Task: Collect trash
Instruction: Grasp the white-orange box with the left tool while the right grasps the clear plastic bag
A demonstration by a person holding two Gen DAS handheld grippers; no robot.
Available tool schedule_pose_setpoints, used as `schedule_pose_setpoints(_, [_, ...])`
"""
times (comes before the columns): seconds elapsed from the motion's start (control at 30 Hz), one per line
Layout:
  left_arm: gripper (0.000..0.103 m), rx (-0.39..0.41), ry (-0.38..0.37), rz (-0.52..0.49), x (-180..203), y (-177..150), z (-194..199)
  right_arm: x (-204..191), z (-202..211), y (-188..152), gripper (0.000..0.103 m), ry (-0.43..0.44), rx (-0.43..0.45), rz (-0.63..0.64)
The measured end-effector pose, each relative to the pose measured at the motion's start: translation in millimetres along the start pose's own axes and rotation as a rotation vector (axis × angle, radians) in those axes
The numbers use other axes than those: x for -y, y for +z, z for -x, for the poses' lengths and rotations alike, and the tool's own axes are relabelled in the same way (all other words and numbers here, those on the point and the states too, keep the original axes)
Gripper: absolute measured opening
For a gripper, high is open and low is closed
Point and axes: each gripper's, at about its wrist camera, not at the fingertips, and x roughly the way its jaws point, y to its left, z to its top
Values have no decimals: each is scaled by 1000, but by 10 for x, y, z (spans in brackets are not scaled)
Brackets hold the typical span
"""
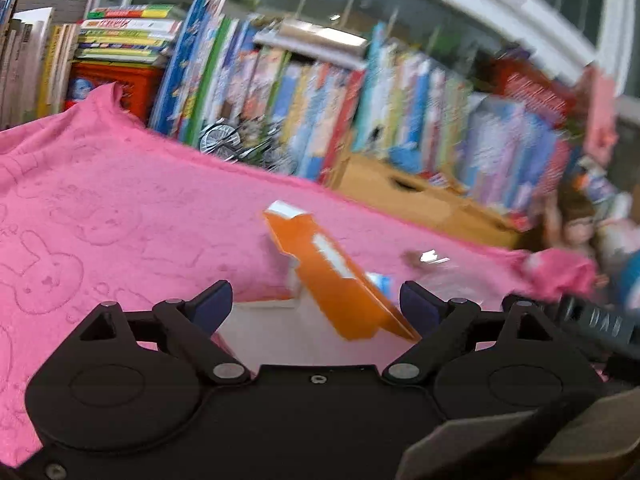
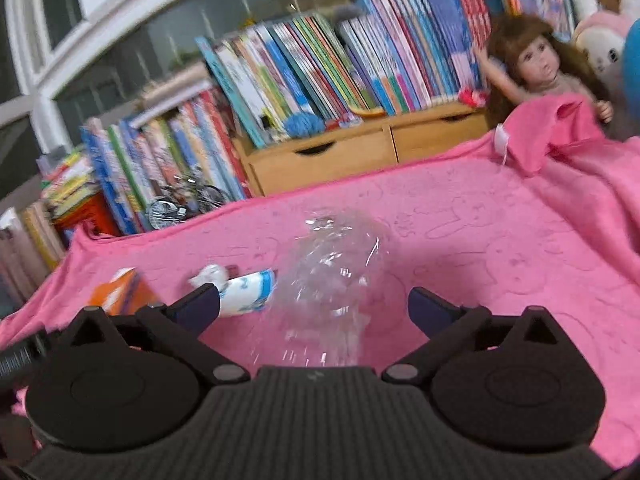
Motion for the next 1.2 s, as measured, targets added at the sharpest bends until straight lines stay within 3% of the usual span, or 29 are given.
schedule_pose_setpoints(0.1, [87,-22,-34,0,-9,-44,-187,-6,-316,43,103,-16,-39,-21])
schedule_pose_setpoints(0.17, [63,-38,-61,-7,-5,-68,-266,-8,-454,14,98,-22,-73,-24])
schedule_pose_setpoints(0.2, [41,-55,-63,-17,1,-94,-273,3,-492,-21,86,-22,-92,-35])
schedule_pose_setpoints(0.23, [39,-77,-63,-28,7,-115,-293,18,-500,-57,76,-9,-109,-54])
schedule_pose_setpoints(0.33, [37,-70,-76,-76,43,-199,-222,0,-365,-160,63,21,-77,-32])
schedule_pose_setpoints(0.4, [35,-44,-76,-122,82,-241,-85,-30,-239,-207,62,24,-53,-9])
schedule_pose_setpoints(0.47, [4,-19,-71,-148,96,-269,54,-52,-82,-246,62,47,-25,1])
schedule_pose_setpoints(0.7, [2,15,-115,-207,48,-343,499,-164,490,-317,61,103,67,51])
schedule_pose_setpoints(1.2, [2,59,-191,-218,-247,-657,1558,-294,1445,-838,61,160,102,151])
